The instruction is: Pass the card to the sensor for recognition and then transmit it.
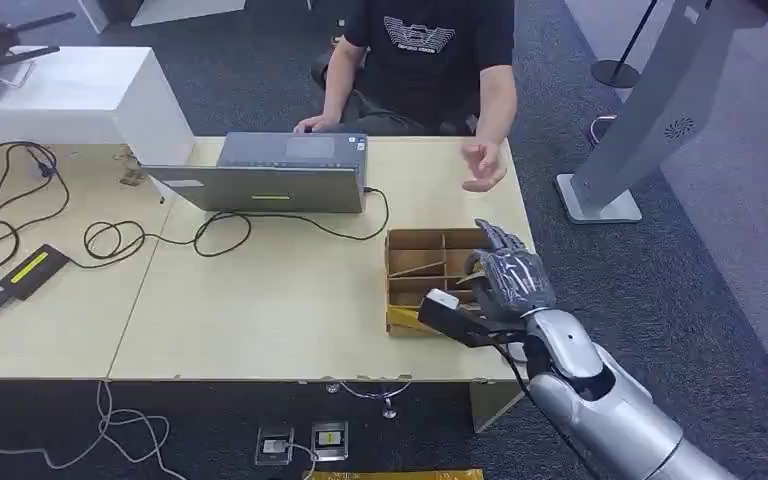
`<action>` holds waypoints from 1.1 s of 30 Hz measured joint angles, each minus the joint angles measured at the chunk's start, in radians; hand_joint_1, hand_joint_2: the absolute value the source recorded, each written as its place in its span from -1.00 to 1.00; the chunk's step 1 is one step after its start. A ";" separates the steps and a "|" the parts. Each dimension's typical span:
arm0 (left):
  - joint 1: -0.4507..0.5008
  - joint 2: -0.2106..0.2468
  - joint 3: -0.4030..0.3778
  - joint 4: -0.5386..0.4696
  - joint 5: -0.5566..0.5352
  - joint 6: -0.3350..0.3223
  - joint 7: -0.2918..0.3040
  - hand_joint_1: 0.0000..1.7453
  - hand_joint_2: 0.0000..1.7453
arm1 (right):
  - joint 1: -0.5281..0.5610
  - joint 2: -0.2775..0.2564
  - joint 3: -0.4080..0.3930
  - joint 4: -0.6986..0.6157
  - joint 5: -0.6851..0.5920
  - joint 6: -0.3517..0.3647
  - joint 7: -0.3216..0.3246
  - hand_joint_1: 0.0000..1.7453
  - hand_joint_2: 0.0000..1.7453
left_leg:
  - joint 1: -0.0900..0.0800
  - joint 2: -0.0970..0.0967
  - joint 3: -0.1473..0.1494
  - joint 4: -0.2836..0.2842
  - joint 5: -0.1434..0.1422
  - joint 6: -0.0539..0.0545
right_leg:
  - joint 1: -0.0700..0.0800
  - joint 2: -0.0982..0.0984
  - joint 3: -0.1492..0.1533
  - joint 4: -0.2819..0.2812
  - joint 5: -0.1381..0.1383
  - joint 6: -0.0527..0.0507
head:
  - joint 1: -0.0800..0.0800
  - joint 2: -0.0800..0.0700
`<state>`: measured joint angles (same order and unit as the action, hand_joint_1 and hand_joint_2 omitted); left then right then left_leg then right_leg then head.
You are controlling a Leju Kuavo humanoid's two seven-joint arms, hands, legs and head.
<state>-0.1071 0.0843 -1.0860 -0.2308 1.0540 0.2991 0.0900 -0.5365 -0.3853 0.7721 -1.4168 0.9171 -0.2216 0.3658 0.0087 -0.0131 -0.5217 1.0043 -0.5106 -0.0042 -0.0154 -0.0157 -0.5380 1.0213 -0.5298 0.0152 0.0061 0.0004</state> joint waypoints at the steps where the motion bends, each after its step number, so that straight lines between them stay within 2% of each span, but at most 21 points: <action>1: 0.000 0.000 0.000 0.000 -0.001 -0.004 0.000 -1.00 -1.00 | -0.004 0.000 -0.003 0.003 0.002 0.005 0.001 1.00 1.00 | 0.000 0.000 0.000 0.000 0.000 0.000 | 0.000 0.000 0.000 0.000 0.000 0.000 | 0.000 0.000; 33: -0.003 0.013 -0.054 0.000 -0.038 -0.035 0.001 -1.00 -1.00 | -0.063 0.017 -0.049 0.101 0.036 0.006 0.040 1.00 1.00 | 0.000 0.000 0.000 0.000 0.000 0.000 | 0.000 0.000 0.000 0.000 0.000 0.000 | 0.000 0.000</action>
<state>-0.1097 0.0973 -1.1398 -0.2308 1.0159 0.2644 0.0912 -0.5998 -0.3685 0.7229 -1.3161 0.9533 -0.2156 0.4055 0.0087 -0.0132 -0.5217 1.0043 -0.5105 -0.0042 -0.0153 -0.0157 -0.5380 1.0213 -0.5298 0.0151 0.0061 0.0000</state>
